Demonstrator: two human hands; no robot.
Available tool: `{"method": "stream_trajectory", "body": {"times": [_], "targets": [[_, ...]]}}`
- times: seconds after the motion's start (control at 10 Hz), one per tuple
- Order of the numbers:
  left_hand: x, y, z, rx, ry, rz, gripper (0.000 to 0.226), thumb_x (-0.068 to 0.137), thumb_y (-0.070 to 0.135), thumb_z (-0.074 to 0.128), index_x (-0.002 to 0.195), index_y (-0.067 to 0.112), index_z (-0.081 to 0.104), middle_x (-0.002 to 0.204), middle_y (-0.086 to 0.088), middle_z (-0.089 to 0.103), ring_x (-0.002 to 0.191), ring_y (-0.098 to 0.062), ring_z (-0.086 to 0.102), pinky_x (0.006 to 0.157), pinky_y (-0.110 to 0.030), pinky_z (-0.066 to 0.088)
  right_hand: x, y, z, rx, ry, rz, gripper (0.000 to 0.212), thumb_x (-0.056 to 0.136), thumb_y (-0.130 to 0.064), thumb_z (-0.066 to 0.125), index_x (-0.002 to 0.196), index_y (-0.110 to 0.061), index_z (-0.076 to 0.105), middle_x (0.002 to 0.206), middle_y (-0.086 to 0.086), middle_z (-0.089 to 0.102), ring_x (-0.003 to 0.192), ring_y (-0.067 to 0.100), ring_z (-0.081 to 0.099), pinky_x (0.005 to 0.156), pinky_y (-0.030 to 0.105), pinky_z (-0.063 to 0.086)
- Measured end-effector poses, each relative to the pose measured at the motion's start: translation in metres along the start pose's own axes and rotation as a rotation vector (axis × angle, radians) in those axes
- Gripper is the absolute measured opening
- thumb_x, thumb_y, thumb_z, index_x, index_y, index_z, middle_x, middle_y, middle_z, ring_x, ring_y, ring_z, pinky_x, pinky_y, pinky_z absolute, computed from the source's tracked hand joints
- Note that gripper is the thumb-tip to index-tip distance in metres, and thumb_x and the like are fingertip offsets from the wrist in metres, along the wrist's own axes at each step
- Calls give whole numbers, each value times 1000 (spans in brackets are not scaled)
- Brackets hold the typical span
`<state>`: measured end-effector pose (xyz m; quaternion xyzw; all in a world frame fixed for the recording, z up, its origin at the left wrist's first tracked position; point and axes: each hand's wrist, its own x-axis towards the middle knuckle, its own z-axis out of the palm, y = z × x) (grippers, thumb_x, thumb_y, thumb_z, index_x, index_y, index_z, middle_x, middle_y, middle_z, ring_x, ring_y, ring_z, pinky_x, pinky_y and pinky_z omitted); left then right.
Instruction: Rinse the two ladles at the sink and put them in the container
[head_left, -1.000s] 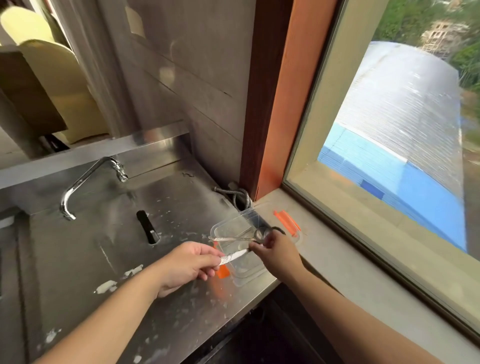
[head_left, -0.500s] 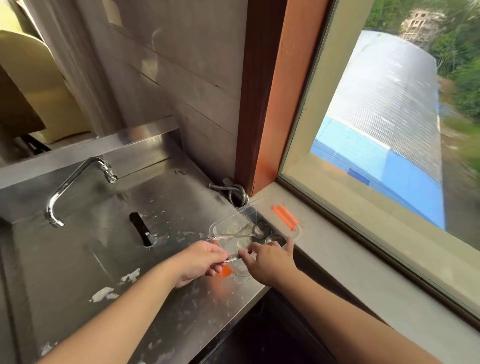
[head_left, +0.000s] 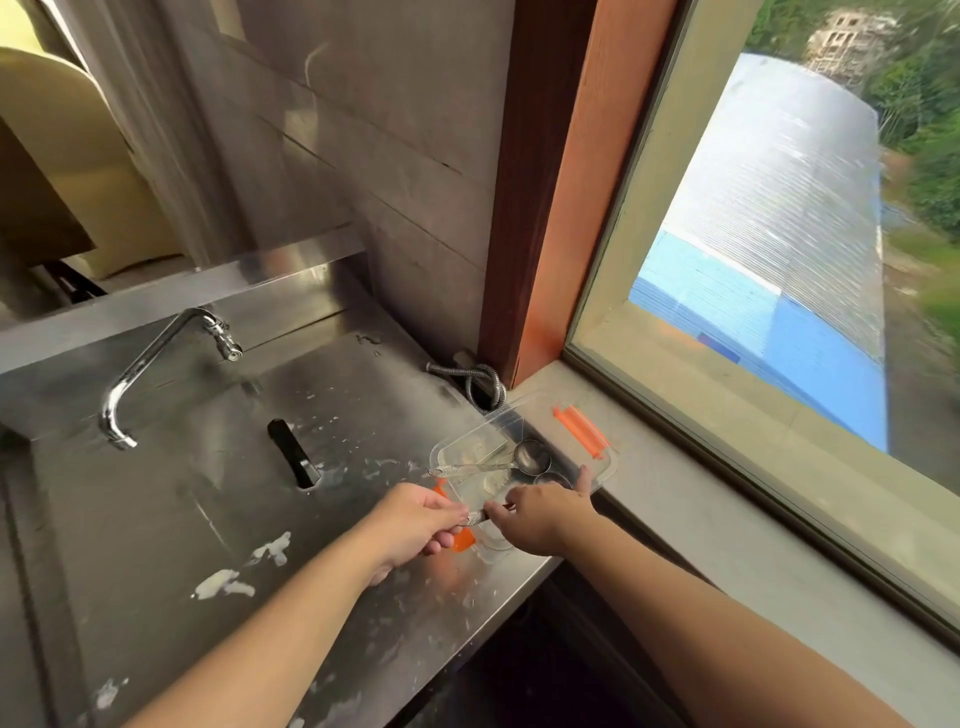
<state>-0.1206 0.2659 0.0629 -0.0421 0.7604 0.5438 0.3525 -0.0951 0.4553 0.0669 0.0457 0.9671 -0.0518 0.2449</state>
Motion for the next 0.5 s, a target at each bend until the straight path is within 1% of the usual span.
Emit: {"method": "stream_trajectory", "body": {"times": [0.1,0.2,0.3,0.4,0.5], "targets": [[-2,-2,0,-29,-8,3,21,93,24,72,94,4,77,75,-5,70,56,-6,56,52,-16,47,0,1,0,30,-15,-6,75,93,-68,16,118,-23,69,125,-1,71,129,24,56,112,68,-7],[-7,-2,-3,-36,-16,-2,30,95,33,68,98,4,75,82,-8,72,58,-8,58,51,-15,47,-2,4,2,82,23,11,70,93,-69,20,120,-26,68,123,-2,71,129,22,56,114,62,1],[-12,-6,-17,-8,-30,0,35,97,38,63,103,5,72,86,-6,72,58,-8,59,50,-15,47,-9,8,-1,147,131,21,58,95,-65,28,119,-29,66,116,-3,74,123,20,60,112,55,9],[-23,-13,-38,98,-37,3,30,96,37,64,103,9,72,87,-3,71,61,-9,58,50,-18,47,-34,1,-13,186,263,-5,45,96,-58,41,120,-28,65,114,-7,73,118,20,63,112,49,20],[-39,-13,-62,352,83,110,20,90,40,70,97,22,75,84,5,71,66,-10,60,60,-23,52,-54,-5,-36,346,399,-88,35,95,-50,53,114,-25,68,100,-11,70,105,19,67,108,47,37]]}}
